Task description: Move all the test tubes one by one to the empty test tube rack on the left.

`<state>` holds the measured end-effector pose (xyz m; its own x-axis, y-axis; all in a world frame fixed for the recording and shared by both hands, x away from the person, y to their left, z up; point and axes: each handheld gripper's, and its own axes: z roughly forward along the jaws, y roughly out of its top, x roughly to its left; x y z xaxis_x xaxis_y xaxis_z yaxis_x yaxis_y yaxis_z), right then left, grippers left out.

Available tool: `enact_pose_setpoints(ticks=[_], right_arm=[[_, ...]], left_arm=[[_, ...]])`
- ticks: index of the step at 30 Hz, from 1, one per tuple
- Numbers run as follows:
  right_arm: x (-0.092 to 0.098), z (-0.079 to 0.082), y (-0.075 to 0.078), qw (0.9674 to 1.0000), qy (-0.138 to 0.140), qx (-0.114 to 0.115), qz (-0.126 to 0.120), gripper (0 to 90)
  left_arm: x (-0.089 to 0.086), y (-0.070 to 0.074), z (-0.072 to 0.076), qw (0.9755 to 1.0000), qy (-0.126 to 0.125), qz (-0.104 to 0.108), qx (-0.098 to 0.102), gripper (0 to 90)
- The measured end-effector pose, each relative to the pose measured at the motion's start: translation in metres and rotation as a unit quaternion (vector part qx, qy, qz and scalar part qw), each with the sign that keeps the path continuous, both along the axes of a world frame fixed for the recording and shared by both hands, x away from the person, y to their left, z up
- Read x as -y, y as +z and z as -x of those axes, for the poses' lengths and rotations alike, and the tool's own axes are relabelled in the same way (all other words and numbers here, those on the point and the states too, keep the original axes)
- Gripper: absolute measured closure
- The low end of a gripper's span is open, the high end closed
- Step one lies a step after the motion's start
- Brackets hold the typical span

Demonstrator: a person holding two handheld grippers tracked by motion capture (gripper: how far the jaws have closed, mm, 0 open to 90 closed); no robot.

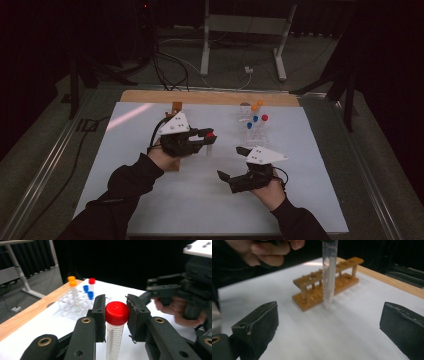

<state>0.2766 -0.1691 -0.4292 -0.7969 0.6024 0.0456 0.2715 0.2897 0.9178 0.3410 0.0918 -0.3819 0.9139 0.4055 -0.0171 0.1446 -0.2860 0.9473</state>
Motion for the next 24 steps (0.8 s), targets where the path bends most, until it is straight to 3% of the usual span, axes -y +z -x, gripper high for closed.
enact_pose_setpoints(ticks=[4, 6, 9, 10, 12, 13, 24], right_arm=[[0.004, 0.000, 0.001, 0.9999, 0.007, 0.003, -0.013, 0.5], [0.004, 0.000, 0.001, 0.9998, 0.005, 0.012, -0.013, 0.5], [0.005, 0.000, 0.000, 0.9998, 0.005, 0.017, -0.013, 0.5], [0.005, 0.000, -0.001, 0.9997, 0.003, 0.020, -0.010, 0.5], [0.005, 0.000, -0.001, 0.9997, 0.006, 0.023, -0.011, 0.5], [0.005, 0.000, -0.001, 0.9997, 0.007, 0.021, -0.012, 0.5], [0.004, 0.000, -0.002, 0.9997, 0.011, 0.023, -0.001, 0.6]], left_arm=[[-0.008, 0.005, -0.007, 0.9998, 0.020, -0.003, 0.006, 71.4], [-0.019, 0.010, -0.016, 0.9991, 0.040, -0.003, 0.011, 71.4], [-0.026, 0.013, -0.022, 0.9986, 0.052, -0.003, 0.012, 71.4], [-0.032, 0.016, -0.028, 0.9976, 0.068, -0.005, 0.014, 71.4], [-0.034, 0.017, -0.030, 0.9973, 0.072, -0.003, 0.012, 71.4], [-0.040, 0.019, -0.037, 0.9962, 0.086, -0.006, 0.014, 71.4], [-0.057, 0.026, -0.065, 0.9908, 0.133, -0.006, 0.027, 71.4]])
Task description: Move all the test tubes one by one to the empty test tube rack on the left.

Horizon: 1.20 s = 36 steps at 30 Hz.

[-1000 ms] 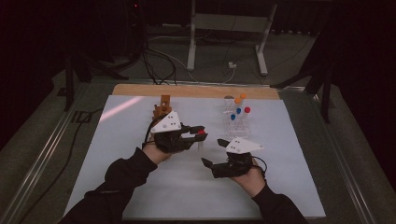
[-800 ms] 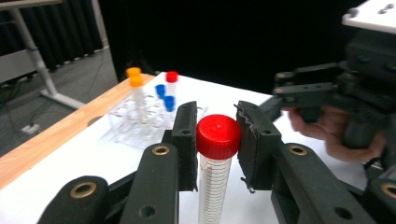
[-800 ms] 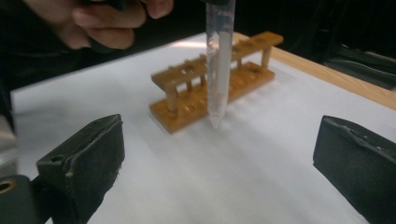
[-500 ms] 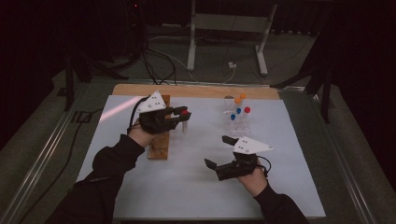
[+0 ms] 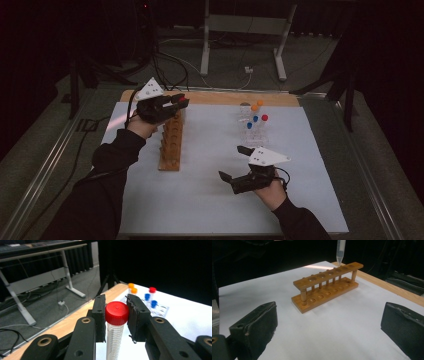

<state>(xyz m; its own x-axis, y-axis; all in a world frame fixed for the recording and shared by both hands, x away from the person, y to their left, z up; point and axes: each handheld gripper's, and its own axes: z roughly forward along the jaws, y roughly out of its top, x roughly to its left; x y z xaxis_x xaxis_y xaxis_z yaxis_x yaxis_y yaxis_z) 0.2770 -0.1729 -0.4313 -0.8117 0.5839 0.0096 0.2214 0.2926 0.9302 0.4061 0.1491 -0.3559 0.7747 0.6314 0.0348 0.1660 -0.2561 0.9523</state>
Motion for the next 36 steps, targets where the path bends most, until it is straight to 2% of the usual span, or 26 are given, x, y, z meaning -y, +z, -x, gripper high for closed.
enact_pose_setpoints(ticks=[2, 8, 11, 19, 22, 26, 31, 33, 36], right_arm=[[0.000, 0.000, 0.000, 1.0000, 0.001, -0.002, -0.001, 0.6], [0.001, -0.001, -0.001, 1.0000, 0.003, -0.004, -0.001, 0.6], [0.001, -0.001, -0.001, 1.0000, 0.004, -0.005, 0.000, 0.6], [0.001, -0.001, -0.002, 0.9999, 0.007, -0.009, -0.001, 0.6], [0.001, -0.002, -0.003, 0.9999, 0.007, -0.010, 0.001, 0.6], [0.002, -0.002, -0.003, 0.9999, 0.009, -0.011, -0.001, 0.6], [0.002, -0.002, -0.003, 0.9999, 0.010, -0.013, -0.001, 0.6], [0.002, -0.002, -0.003, 0.9999, 0.009, -0.013, -0.001, 0.6], [0.003, -0.002, -0.003, 0.9999, 0.009, -0.012, -0.001, 0.6]], left_arm=[[-0.004, 0.000, -0.009, 0.9999, 0.010, 0.003, 0.003, 71.4], [-0.007, -0.002, -0.024, 0.9995, 0.031, 0.000, 0.004, 71.4], [-0.009, -0.007, -0.037, 0.9990, 0.046, 0.001, -0.004, 71.4], [-0.009, -0.017, -0.054, 0.9973, 0.072, -0.013, 0.000, 71.4], [-0.012, -0.021, -0.060, 0.9967, 0.081, -0.009, -0.002, 71.4], [-0.015, -0.027, -0.066, 0.9957, 0.092, -0.002, -0.005, 71.4], [-0.014, -0.034, -0.070, 0.9949, 0.100, -0.013, -0.005, 71.4], [-0.014, -0.039, -0.072, 0.9949, 0.100, -0.003, -0.015, 71.4], [-0.012, -0.048, -0.072, 0.9947, 0.100, -0.009, -0.019, 71.4]])
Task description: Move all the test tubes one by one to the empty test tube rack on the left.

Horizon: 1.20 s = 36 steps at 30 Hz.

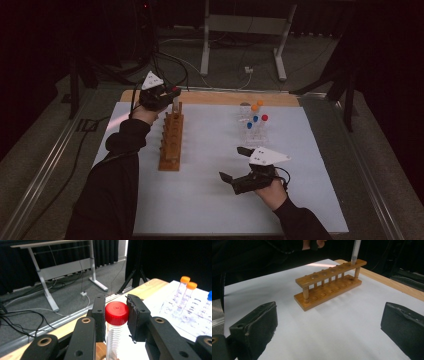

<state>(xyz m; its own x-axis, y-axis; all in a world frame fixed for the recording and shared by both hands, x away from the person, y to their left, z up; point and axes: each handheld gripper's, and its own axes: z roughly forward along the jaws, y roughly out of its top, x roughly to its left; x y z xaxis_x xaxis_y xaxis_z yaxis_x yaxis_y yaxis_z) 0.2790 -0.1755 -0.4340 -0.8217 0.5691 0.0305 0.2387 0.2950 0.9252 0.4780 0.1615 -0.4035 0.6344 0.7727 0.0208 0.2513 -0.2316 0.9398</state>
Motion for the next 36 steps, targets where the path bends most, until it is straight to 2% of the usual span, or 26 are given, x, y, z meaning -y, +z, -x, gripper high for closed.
enact_pose_setpoints(ticks=[2, 8, 14, 22, 26, 33, 36], right_arm=[[0.000, 0.000, 0.000, 1.0000, 0.001, -0.001, -0.002, 0.6], [0.000, 0.000, 0.000, 1.0000, 0.001, -0.002, -0.001, 0.6], [0.001, 0.000, 0.001, 1.0000, 0.001, -0.002, -0.001, 0.6], [0.002, 0.000, 0.001, 1.0000, 0.002, -0.002, -0.001, 0.6], [0.002, -0.001, 0.001, 1.0000, 0.002, -0.004, 0.001, 0.6], [0.003, -0.001, 0.002, 0.9999, 0.007, 0.002, -0.010, 0.6], [0.005, -0.002, 0.002, 0.9998, 0.011, 0.009, -0.010, 0.6]], left_arm=[[0.001, -0.006, 0.000, 1.0000, 0.001, -0.007, -0.001, 71.3], [0.001, -0.022, -0.005, 0.9996, 0.004, -0.012, -0.023, 71.3], [0.002, -0.032, -0.007, 0.9991, 0.005, -0.021, -0.035, 71.3], [-0.002, -0.046, -0.007, 0.9987, 0.010, -0.012, -0.049, 71.3], [-0.001, -0.046, -0.007, 0.9987, 0.011, -0.011, -0.048, 71.2], [-0.002, -0.045, -0.009, 0.9980, 0.010, -0.007, -0.061, 70.3], [-0.002, -0.044, -0.009, 0.9976, 0.001, 0.006, -0.068, 63.2]])
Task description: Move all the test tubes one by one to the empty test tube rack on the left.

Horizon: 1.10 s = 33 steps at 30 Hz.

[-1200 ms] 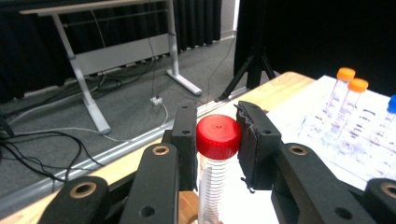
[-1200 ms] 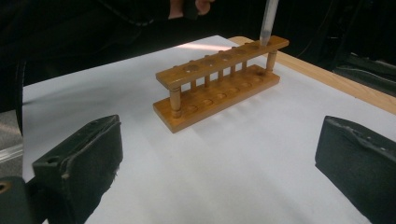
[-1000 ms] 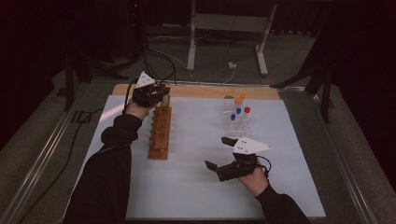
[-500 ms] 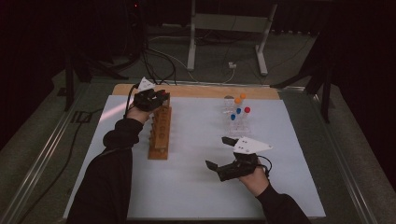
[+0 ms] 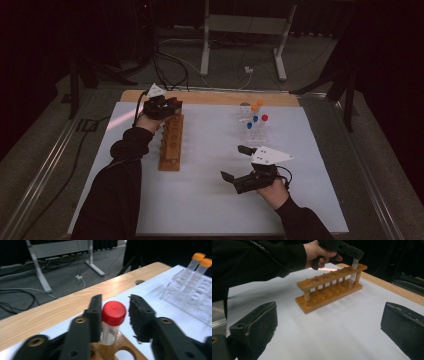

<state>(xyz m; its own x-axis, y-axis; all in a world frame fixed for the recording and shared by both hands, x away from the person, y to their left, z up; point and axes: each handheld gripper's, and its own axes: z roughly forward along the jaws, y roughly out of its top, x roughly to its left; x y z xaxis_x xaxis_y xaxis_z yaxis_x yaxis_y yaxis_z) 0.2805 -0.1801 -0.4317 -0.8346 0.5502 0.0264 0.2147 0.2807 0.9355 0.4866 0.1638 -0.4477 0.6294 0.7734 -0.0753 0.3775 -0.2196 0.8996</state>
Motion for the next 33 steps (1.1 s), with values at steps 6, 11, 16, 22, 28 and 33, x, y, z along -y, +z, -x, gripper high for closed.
enact_pose_setpoints(ticks=[6, 11, 16, 22, 28, 33], right_arm=[[0.004, -0.001, 0.002, 0.9999, -0.002, 0.013, -0.007, 0.6], [0.013, -0.007, 0.008, 0.9996, -0.027, -0.001, -0.011, 0.6], [0.031, -0.016, 0.017, 0.9980, -0.062, 0.001, -0.012, 0.6], [0.047, -0.027, 0.022, 0.9958, -0.091, 0.005, -0.005, 0.6], [0.066, -0.042, 0.025, 0.9916, -0.128, 0.019, -0.008, 0.6], [0.078, -0.057, 0.023, 0.9871, -0.159, 0.020, -0.005, 0.6]], left_arm=[[0.003, 0.016, 0.011, 0.9998, -0.006, 0.018, 0.010, 39.5], [0.003, 0.031, 0.027, 0.9989, -0.022, 0.035, 0.020, 22.3], [0.004, 0.038, 0.047, 0.9973, -0.057, 0.044, 0.010, 5.6], [0.005, 0.040, 0.067, 0.9948, -0.088, 0.049, 0.016, 1.5], [0.004, 0.040, 0.093, 0.9914, -0.116, 0.055, 0.025, 1.1], [0.003, 0.037, 0.115, 0.9898, -0.130, 0.051, 0.028, 1.1]])
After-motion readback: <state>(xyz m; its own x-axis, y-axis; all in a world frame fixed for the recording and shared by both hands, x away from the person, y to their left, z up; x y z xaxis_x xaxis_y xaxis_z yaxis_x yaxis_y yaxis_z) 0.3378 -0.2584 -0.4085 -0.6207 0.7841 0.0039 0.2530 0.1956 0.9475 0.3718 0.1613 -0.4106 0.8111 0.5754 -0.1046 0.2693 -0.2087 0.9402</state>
